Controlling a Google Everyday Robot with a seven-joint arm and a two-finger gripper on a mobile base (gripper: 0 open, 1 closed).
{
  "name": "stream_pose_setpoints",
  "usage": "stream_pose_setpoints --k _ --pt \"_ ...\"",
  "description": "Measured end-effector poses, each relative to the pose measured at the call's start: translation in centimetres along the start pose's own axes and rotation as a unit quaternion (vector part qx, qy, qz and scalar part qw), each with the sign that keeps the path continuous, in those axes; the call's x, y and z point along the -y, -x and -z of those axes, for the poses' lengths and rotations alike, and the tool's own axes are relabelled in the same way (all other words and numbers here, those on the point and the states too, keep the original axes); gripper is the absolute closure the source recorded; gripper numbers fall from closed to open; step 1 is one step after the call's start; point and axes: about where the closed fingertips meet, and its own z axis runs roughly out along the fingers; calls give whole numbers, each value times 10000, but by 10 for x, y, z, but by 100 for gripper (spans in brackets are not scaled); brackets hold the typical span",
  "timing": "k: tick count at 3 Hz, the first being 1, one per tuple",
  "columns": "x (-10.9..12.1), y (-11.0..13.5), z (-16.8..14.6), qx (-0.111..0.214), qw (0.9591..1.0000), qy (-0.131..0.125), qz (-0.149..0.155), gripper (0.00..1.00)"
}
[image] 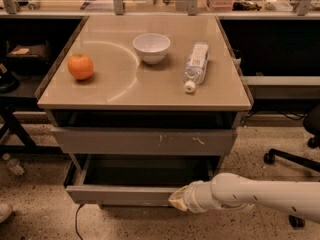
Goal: Close middle drawer
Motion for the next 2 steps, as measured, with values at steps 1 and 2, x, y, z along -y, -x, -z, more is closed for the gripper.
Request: stream_pose_setpoints --k 1,2 --pt "0 0 0 0 10000 0 0 59" --pt "0 0 0 0 10000 0 0 36"
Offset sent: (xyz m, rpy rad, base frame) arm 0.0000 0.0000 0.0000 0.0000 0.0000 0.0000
